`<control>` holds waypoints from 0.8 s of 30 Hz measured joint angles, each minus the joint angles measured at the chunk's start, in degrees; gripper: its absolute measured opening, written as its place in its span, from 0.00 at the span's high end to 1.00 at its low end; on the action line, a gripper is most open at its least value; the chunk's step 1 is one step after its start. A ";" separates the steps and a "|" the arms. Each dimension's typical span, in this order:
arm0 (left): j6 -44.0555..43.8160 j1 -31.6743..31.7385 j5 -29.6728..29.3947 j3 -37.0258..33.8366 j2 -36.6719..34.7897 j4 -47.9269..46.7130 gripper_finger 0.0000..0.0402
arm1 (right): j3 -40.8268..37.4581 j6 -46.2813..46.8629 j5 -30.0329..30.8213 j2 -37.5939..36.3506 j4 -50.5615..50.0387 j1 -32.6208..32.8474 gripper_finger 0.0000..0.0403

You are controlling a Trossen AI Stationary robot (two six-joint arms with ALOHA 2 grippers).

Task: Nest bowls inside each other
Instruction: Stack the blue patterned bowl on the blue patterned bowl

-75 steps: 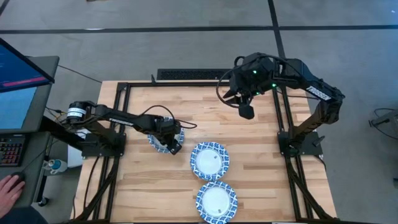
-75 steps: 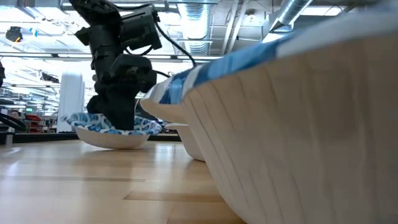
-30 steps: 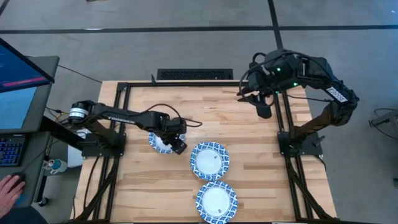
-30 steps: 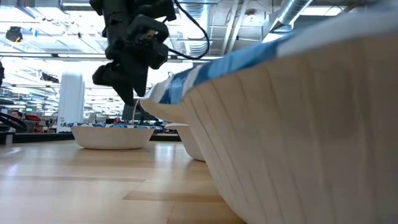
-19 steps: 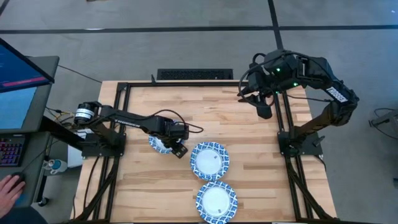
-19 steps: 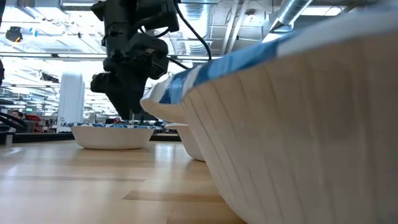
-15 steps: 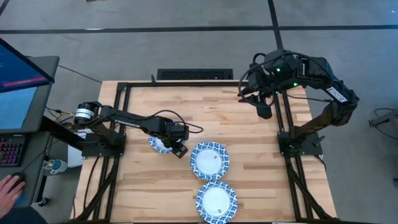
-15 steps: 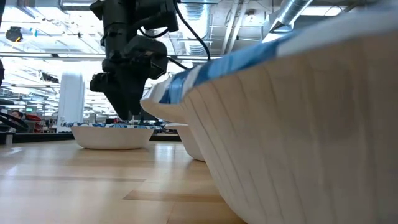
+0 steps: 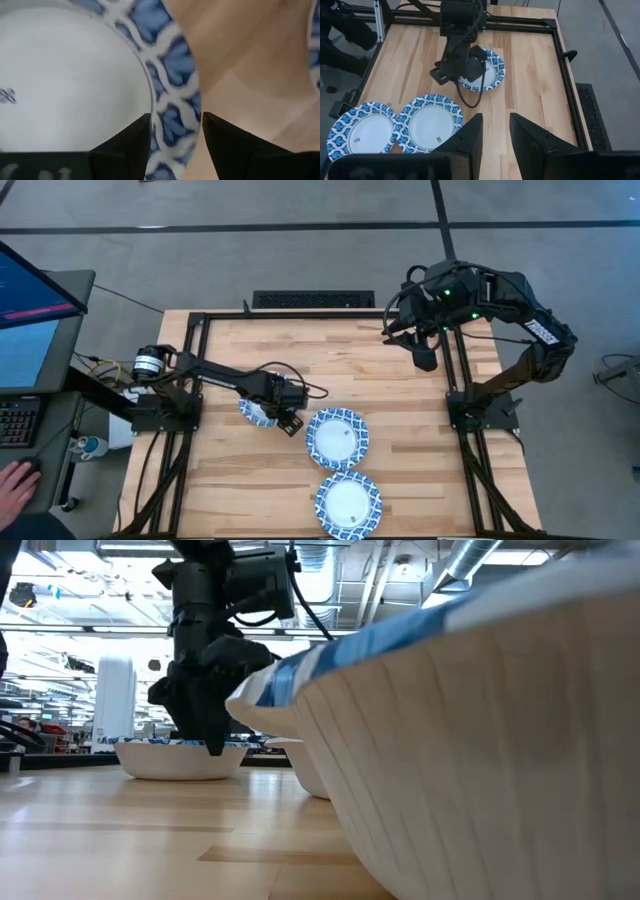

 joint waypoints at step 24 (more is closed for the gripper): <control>6.53 -0.48 -3.50 10.13 0.98 -6.31 0.99 | -0.09 -0.17 -1.47 -4.71 -4.23 -0.50 0.71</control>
